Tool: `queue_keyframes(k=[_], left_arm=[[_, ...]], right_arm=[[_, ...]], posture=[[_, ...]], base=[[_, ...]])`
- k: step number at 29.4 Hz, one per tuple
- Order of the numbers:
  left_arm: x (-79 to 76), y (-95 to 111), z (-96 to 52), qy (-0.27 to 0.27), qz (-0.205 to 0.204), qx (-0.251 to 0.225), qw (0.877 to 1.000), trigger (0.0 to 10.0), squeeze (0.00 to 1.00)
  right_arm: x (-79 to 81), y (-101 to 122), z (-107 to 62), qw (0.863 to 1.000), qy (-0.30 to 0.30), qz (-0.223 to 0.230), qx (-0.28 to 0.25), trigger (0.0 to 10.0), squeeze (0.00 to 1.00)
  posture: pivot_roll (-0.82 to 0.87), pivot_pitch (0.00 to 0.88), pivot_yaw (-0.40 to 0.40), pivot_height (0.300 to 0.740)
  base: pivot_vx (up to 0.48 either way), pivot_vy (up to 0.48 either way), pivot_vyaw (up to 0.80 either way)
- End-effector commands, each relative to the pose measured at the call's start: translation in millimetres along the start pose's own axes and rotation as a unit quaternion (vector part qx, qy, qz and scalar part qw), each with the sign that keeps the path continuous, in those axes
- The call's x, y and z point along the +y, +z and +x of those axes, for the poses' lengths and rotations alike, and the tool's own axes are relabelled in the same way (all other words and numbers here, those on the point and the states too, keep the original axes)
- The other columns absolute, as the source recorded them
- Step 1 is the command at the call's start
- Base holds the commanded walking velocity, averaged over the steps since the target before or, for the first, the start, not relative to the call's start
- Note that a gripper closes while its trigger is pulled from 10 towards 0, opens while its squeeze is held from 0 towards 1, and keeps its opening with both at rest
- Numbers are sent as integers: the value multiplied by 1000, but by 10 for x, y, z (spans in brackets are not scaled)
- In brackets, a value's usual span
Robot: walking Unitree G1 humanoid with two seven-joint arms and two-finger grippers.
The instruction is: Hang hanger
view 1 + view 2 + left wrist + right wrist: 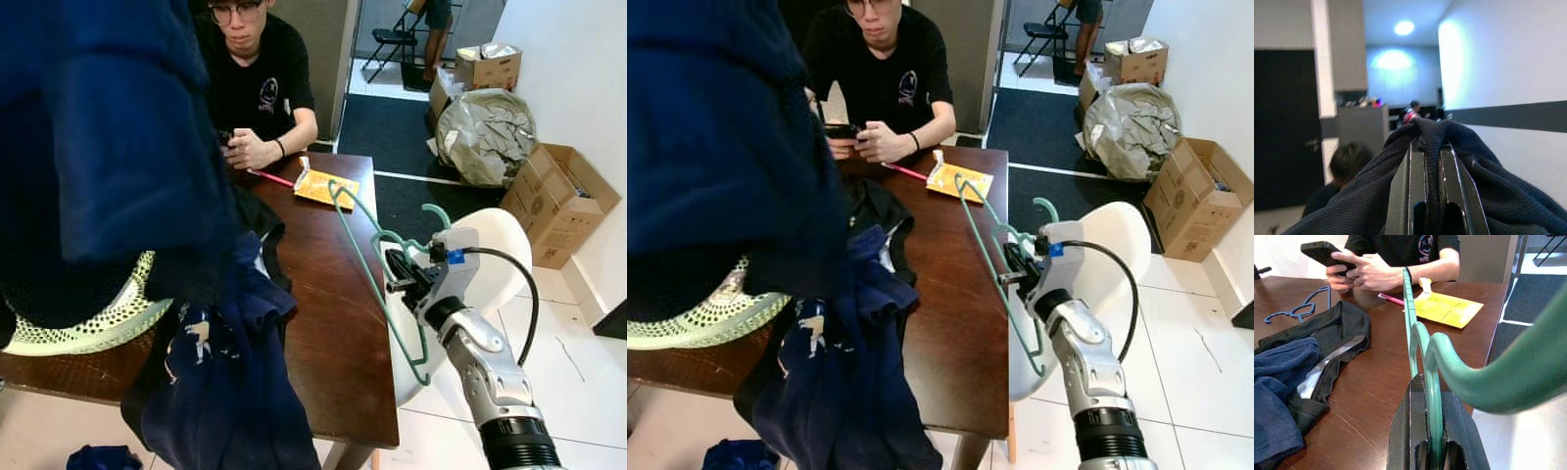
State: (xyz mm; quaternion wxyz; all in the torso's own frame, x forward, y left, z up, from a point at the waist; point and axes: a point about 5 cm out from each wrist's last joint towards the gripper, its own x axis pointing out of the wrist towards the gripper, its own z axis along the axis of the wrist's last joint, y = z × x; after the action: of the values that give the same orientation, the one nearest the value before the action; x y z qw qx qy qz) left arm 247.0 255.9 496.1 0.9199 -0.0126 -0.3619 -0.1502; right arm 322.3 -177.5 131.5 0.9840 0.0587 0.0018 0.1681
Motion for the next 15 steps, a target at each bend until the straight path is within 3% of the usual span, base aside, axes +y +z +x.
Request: queue_keyframes(k=[1,8,15], left_arm=[[91,-2,-69,39,8,7,999,10000,0],[185,-156,-139,77,20,38,996,10000,0],[134,-281,-166,74,40,61,995,10000,0]], right_arm=[[-10,-13,0,1000,-1,7,5,10000,0],[-22,-25,-1,1000,1,10,9,10000,0],[-25,-30,0,1000,2,10,11,10000,0]], posture=[[120,0,-54,740],[121,0,-62,740],[121,0,-61,740]], base=[[0,0,0],[0,0,0],[0,0,0]])
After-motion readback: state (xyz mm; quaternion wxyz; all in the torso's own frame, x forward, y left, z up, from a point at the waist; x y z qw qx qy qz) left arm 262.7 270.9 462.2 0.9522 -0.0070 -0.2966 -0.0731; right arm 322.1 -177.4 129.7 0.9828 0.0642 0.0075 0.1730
